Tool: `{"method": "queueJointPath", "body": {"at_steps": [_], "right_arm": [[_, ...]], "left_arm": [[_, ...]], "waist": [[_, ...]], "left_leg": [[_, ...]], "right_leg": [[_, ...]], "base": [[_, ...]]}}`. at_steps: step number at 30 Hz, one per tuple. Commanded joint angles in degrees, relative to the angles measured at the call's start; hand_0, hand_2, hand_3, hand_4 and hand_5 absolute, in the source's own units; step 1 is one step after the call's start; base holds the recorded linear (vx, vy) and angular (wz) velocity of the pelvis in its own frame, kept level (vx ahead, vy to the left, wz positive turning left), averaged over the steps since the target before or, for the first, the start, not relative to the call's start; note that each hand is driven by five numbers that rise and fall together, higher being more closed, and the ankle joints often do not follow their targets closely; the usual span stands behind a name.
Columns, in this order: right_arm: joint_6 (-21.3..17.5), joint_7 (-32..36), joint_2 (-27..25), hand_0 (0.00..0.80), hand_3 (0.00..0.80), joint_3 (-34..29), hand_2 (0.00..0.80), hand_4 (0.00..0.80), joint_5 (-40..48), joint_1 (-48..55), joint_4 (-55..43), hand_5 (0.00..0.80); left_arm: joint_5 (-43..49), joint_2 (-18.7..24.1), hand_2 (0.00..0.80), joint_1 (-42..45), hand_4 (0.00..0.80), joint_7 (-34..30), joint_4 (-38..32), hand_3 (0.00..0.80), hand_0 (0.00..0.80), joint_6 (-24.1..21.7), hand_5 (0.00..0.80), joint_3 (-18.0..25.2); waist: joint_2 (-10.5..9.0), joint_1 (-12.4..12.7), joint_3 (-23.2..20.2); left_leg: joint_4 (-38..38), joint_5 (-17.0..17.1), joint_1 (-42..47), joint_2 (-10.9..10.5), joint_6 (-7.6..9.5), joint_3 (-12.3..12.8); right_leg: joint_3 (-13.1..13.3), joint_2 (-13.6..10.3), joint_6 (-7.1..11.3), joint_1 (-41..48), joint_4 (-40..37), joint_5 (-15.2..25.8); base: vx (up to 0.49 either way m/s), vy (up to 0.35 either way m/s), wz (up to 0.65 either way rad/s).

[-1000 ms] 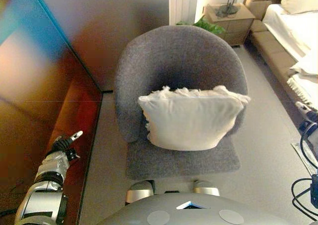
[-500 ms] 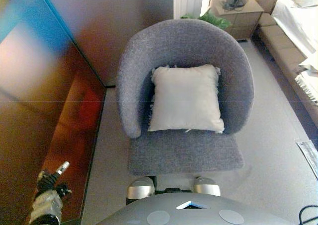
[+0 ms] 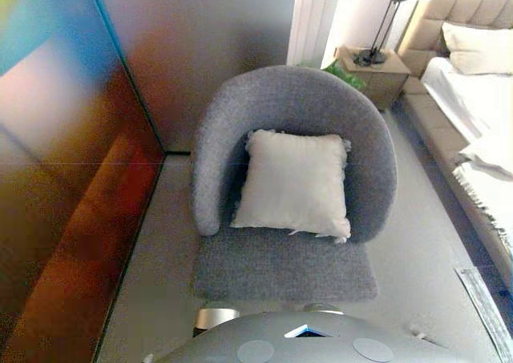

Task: Pick up the cushion and take it to the sofa

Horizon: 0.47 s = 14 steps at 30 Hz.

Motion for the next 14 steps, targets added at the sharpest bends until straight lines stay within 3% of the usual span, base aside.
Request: {"method": "queueJointPath", "body": {"at_steps": [1, 5, 8, 14], "right_arm": [[0.73, 2.21, 1.63, 0.0, 0.0, 5.62, 0.0, 0.0, -6.58, -4.56, 3.4, 0.0], [0.25, 4.72, 4.92, 0.0, 0.0, 12.64, 0.0, 0.0, -13.04, -5.41, 4.73, 0.0], [1.49, 4.85, 3.59, 0.0, 0.0, 16.17, 0.0, 0.0, -13.46, -7.74, 4.79, 0.0], [2.05, 6.02, 2.23, 0.0, 0.0, 16.58, 0.0, 0.0, -10.26, -9.46, 5.64, 0.0]], "left_arm": [[2.85, -2.23, 0.0, -5.39, 0.0, 1.1, 1.3, 0.0, 0.0, 4.75, 0.0, -2.48], [6.62, -4.32, 0.0, -7.36, 0.0, -2.08, 2.38, 0.0, 0.0, 9.35, 0.0, -6.43], [5.54, -3.38, 0.0, -9.9, 0.0, -4.42, 2.5, 0.0, 0.0, 11.72, 0.0, -9.2], [2.26, -3.33, 0.0, -12.11, 0.0, -3.92, 1.28, 0.0, 0.0, 13.15, 0.0, -13.39]], "waist": [[-0.59, 0.82, 1.19], [-0.03, 0.34, 0.74], [0.54, -0.05, 0.7], [0.9, -0.76, 0.02]], "left_leg": [[3.8, -6.55, 1.0, -2.43, 1.76, 1.0], [3.24, -7.6, 1.83, -2.31, 2.06, 1.41], [3.06, -8.03, 2.21, -2.27, 1.97, 1.7], [2.41, -8.74, 2.41, -2.0, 2.13, 2.39]], "right_leg": [[-0.81, 1.0, -0.77, -1.22, -1.49, 4.31], [-0.05, 1.05, -0.89, -0.73, -1.63, 3.36], [-0.06, 0.95, -0.82, -0.31, -1.91, 3.01], [0.07, 0.89, -0.64, -0.64, -2.23, 2.23]], "base": [[-0.137, 0.001, 0.1], [-0.1, 0.023, -0.06], [-0.11, 0.045, -0.16], [-0.083, 0.012, -0.09]]}}
